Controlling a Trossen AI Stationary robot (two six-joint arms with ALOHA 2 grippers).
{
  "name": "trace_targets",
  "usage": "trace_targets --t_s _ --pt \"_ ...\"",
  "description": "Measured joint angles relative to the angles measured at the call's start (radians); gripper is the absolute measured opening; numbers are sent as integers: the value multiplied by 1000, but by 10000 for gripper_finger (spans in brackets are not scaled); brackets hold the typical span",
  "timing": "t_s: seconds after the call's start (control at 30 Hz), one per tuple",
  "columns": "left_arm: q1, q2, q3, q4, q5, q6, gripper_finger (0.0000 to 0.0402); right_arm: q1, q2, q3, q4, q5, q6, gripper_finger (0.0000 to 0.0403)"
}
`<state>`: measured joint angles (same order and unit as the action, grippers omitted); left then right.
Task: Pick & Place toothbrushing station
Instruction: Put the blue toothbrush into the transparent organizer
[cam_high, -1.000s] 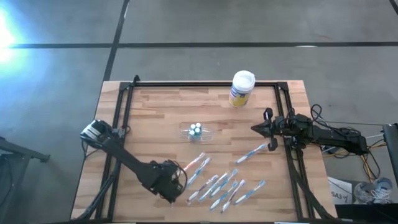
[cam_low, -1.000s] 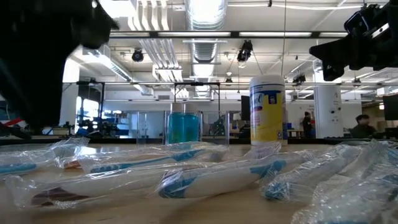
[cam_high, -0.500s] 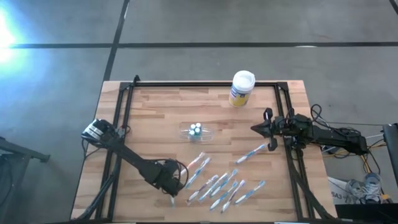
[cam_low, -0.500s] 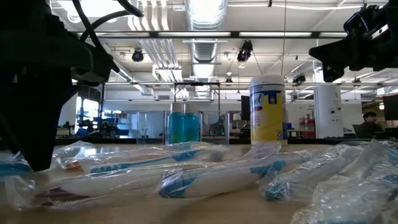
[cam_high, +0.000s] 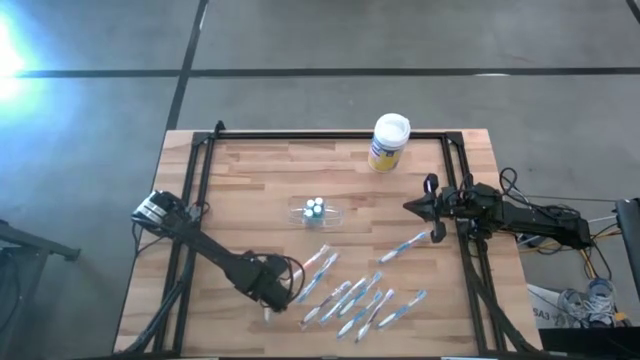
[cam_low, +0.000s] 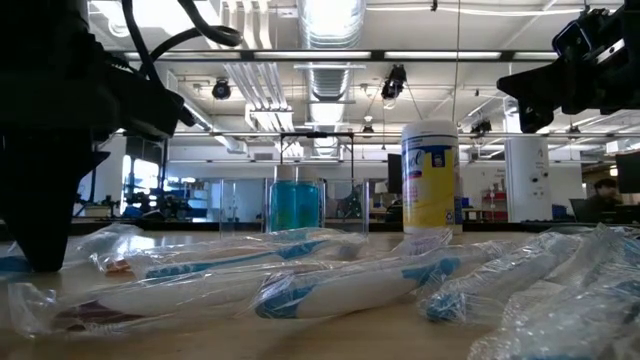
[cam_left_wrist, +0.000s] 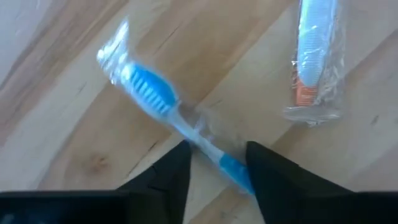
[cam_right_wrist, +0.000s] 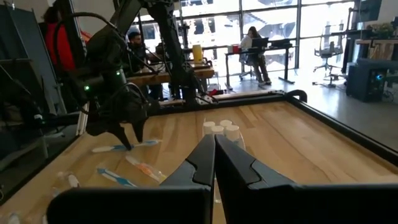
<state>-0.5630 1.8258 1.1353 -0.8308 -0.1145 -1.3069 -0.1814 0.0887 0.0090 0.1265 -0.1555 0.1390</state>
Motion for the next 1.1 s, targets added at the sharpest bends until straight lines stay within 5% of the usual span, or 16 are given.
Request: trace_targets --t_s 0.3,0.7,0.93,1.1 --pt "12 -1 6 -7 -17 97 18 0 0 0 0 0 0 8" --pt "10 -245 2 -100 -389 181 5 0 0 0 -4 0 -3 8" --pt "7 -487 -1 -22 -782 441 3 0 -1 0 -3 0 -2 8" --pt "7 -616 -78 167 -836 641 2 0 -1 0 -3 0 -3 8"
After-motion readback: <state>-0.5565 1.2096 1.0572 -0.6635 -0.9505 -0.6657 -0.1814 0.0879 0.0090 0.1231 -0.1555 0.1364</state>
